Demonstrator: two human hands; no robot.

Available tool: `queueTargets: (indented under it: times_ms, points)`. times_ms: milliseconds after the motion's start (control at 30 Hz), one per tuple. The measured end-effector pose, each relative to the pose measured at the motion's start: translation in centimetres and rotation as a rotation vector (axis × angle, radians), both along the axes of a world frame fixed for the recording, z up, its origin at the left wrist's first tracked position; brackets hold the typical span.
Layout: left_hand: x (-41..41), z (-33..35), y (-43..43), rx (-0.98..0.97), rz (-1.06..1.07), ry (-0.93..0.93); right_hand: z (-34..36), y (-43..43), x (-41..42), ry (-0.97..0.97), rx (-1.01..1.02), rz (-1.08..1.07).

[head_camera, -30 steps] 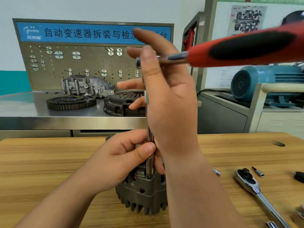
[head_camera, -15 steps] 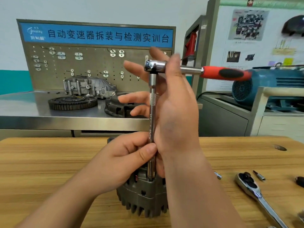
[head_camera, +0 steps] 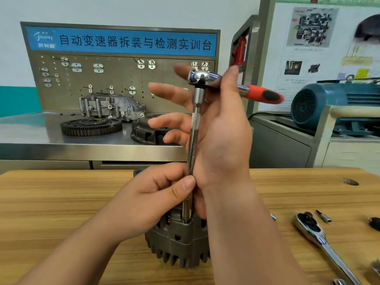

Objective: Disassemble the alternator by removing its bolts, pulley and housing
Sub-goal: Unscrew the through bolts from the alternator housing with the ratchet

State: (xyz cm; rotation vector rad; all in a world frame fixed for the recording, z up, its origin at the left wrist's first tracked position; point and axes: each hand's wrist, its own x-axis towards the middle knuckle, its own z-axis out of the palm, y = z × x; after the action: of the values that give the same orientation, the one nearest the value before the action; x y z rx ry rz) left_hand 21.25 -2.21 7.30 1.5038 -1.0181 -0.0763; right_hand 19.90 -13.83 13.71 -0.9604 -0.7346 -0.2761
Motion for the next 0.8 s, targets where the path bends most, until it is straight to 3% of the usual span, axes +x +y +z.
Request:
queueTargets:
  times_ms: [100, 267, 333, 633, 800]
  points:
    - [0.1, 0.0, 0.1, 0.002, 0.009, 0.009, -0.2, 0.3, 0.0, -0.013, -0.008, -0.043]
    - [0.2, -0.1, 0.1, 0.002, 0.018, -0.012, 0.0, 1.0, -0.7, -0.272, -0.001, -0.332]
    - [0.2, -0.1, 0.1, 0.007, 0.026, -0.031, 0.0, 1.2, -0.8, -0.315, 0.013, -0.356]
    - [0.1, 0.0, -0.1, -0.007, -0.054, -0.006, -0.2, 0.2, -0.1, -0.017, 0.061, -0.07]
    - [0.1, 0.1, 0.2, 0.008, -0.043, 0.007, -0.3, 0.7, -0.5, -0.133, 0.02, -0.2]
